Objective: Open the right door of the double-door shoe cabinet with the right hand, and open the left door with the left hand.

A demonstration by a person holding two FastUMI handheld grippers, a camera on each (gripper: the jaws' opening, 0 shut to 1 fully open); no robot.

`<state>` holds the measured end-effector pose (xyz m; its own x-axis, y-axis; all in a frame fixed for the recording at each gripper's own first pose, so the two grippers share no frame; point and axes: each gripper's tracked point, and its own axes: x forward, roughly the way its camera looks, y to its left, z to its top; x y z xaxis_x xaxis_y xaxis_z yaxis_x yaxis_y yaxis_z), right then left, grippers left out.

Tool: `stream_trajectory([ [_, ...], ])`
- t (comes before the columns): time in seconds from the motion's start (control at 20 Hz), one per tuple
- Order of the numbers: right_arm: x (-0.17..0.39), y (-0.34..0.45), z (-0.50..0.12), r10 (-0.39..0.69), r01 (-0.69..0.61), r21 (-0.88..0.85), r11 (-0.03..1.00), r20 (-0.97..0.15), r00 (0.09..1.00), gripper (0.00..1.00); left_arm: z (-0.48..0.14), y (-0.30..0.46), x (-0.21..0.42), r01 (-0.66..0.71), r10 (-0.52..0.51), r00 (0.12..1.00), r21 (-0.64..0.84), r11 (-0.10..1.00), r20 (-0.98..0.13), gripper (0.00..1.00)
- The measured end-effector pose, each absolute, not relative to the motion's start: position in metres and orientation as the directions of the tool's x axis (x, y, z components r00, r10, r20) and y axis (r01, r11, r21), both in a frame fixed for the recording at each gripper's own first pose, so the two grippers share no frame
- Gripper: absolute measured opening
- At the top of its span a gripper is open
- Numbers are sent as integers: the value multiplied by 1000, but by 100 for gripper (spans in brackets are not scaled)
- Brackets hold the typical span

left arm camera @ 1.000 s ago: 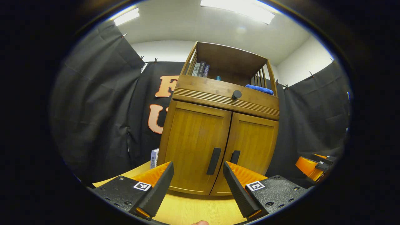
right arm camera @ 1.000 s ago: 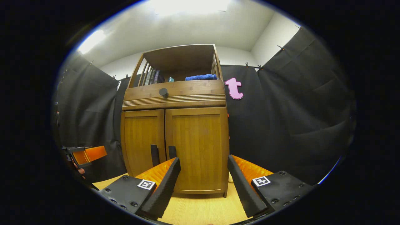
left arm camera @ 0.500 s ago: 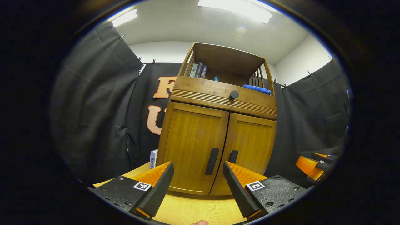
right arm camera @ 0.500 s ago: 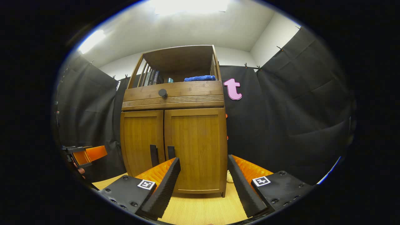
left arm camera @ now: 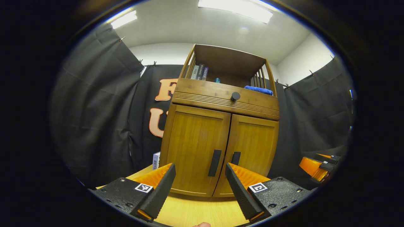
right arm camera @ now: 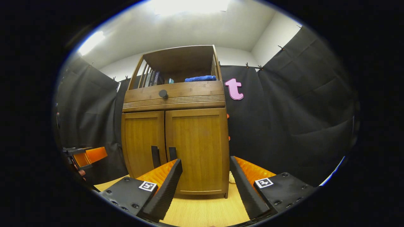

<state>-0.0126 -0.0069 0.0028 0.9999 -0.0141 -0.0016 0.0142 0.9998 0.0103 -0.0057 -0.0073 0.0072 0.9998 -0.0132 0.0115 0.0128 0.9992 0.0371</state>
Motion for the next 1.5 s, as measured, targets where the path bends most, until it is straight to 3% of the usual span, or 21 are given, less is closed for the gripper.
stream_trajectory([
  [0.55,-13,-1,7,-3,3,12,1000,13,1000,89,8,-7,-6,8,-8,1000,37,999,21,98],
  [0.6,-13,2,8,6,-7,12,1000,18,1000,97,9,-7,-6,6,-7,1000,37,999,21,98],
  [0.9,-4,13,12,57,-57,23,998,26,998,97,7,-5,-5,-7,6,1000,33,999,26,92],
  [1.3,86,32,31,112,-112,11,994,32,993,97,6,2,-6,-21,20,1000,39,999,23,92],
  [1.5,149,60,11,140,-140,4,990,7,990,97,4,7,-6,-28,27,999,68,997,16,92],
])
